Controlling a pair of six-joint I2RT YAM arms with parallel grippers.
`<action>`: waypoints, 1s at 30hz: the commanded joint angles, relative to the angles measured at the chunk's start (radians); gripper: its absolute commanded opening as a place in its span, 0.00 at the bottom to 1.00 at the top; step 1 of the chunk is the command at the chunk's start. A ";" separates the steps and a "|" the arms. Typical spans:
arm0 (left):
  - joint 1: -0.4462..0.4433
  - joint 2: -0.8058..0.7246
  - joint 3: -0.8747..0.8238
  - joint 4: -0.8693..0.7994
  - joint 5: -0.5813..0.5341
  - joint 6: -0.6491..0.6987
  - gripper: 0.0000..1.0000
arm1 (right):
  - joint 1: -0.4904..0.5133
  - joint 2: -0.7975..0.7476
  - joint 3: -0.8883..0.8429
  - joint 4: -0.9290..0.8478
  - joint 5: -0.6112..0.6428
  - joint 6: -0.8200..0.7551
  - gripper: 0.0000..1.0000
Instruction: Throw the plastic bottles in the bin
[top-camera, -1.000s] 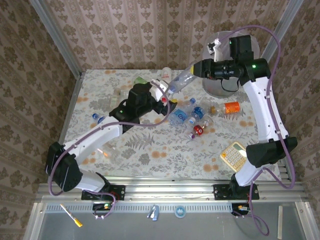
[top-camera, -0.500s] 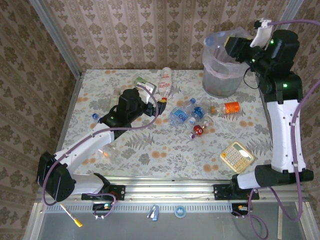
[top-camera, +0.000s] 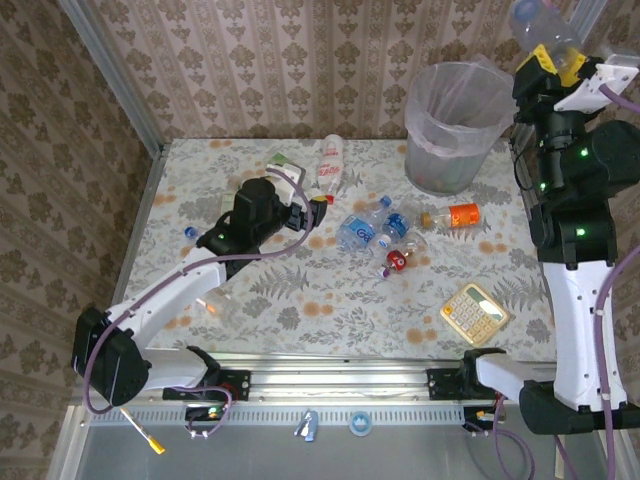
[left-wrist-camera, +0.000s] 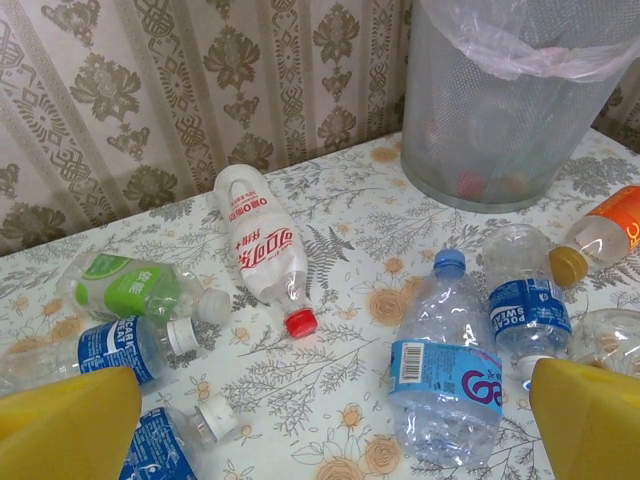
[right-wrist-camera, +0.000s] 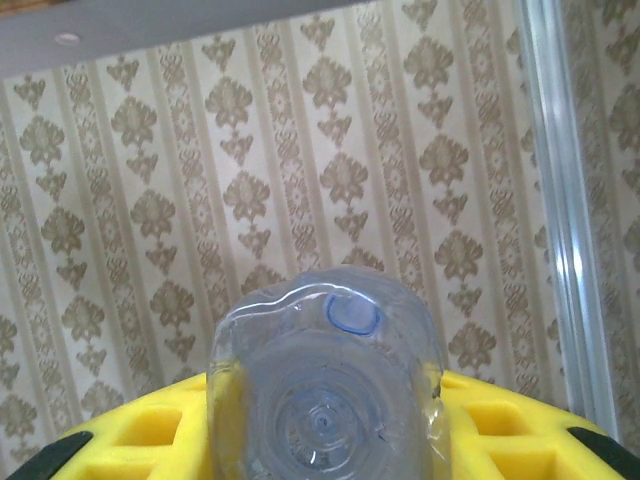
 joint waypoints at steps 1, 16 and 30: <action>0.005 -0.014 -0.010 0.010 -0.015 -0.024 1.00 | -0.004 -0.011 -0.014 0.078 0.051 -0.040 0.33; 0.009 -0.023 -0.020 0.006 -0.022 -0.026 1.00 | -0.007 0.027 0.010 0.018 0.011 -0.034 0.33; 0.026 -0.020 0.011 -0.063 -0.002 -0.024 1.00 | -0.099 0.495 0.529 -0.615 -0.152 0.134 0.41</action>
